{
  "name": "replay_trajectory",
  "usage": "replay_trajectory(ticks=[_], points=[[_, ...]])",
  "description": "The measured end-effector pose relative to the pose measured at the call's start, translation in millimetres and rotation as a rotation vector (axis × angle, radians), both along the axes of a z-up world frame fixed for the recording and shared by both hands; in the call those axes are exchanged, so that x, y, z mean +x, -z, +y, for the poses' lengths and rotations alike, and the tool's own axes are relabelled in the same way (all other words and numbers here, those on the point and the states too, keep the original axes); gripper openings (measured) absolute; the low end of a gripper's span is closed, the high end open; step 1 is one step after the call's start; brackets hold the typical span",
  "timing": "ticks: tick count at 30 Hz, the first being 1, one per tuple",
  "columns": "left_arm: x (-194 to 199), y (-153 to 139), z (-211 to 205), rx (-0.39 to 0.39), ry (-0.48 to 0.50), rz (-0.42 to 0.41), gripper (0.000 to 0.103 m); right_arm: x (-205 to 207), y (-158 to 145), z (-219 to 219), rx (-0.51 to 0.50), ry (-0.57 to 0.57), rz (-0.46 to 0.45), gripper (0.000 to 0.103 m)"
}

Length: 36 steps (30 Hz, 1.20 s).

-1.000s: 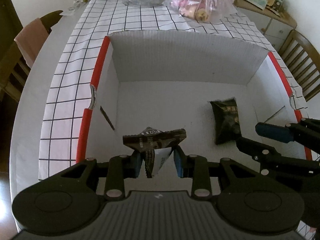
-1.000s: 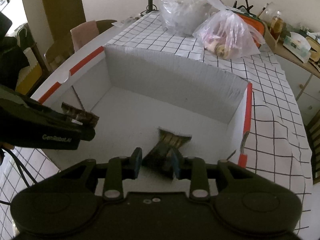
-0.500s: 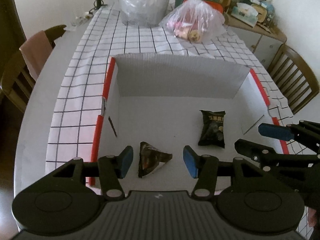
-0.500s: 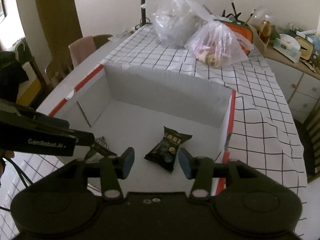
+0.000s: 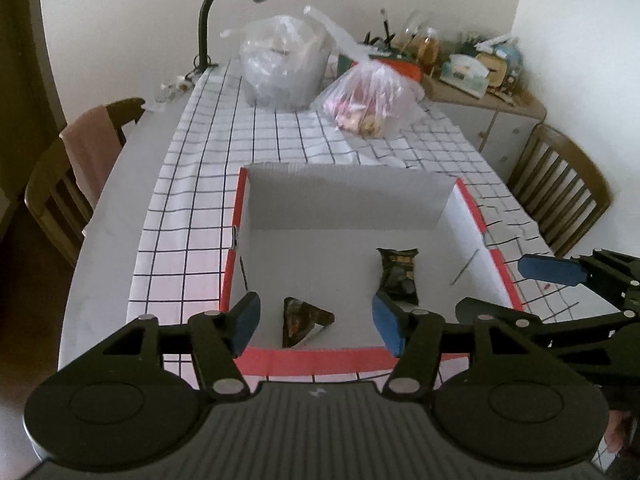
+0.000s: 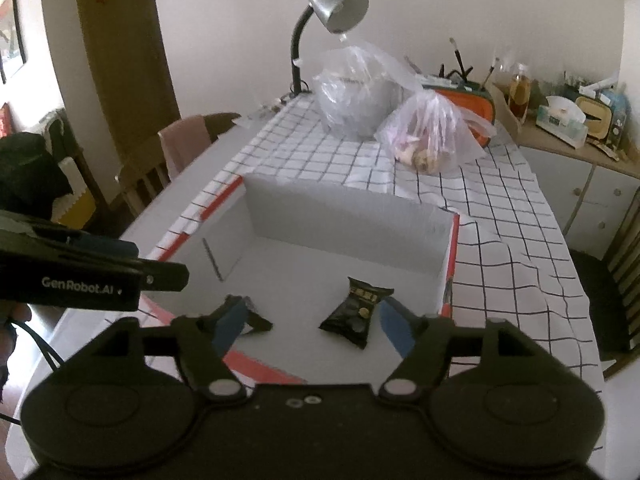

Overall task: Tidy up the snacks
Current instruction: 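Open the left gripper to drop the small dark packet into the box, then move both grippers back from the box to the snack pile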

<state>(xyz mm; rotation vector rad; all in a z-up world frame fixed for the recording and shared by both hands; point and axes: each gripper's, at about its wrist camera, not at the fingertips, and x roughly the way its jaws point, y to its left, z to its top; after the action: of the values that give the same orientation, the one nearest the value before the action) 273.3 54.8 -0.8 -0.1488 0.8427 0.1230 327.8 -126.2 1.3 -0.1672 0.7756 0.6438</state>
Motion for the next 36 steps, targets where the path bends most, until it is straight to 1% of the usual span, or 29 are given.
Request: replay_trajectory(ticks=[10,12,18,21,22,28,36], points=[[-51,-20,-7,0.002,0.023,-0.066,0.069,-43,-21,-11,0.05,-0.011,-0.036,0.093],[-61,-21,-7,0.003,0.025,-0.076,0.071,-51,-23,-13,0.057,-0.01,-0.039,0.094],[-85,-22,-8,-0.008,0.036,-0.092,0.073,-73,-24,-21,0.071,0.001,-0.037,0.1],[-99,-20,-10,-0.011,0.045,-0.101,0.078,-85,-24,-24,0.074,0.002,-0.037,0.101],[-103,-18,-10,-0.013,0.047,-0.103,0.079,-88,-23,-25,0.074,0.003,-0.036,0.102],[-124,-4,-11,-0.027,0.063,-0.081,0.08,-109,-9,-32,0.062,0.012,-0.01,0.103],[-147,23,-11,-0.051,0.075,-0.027,0.08,-136,15,-45,0.008,0.001,0.013,0.103]])
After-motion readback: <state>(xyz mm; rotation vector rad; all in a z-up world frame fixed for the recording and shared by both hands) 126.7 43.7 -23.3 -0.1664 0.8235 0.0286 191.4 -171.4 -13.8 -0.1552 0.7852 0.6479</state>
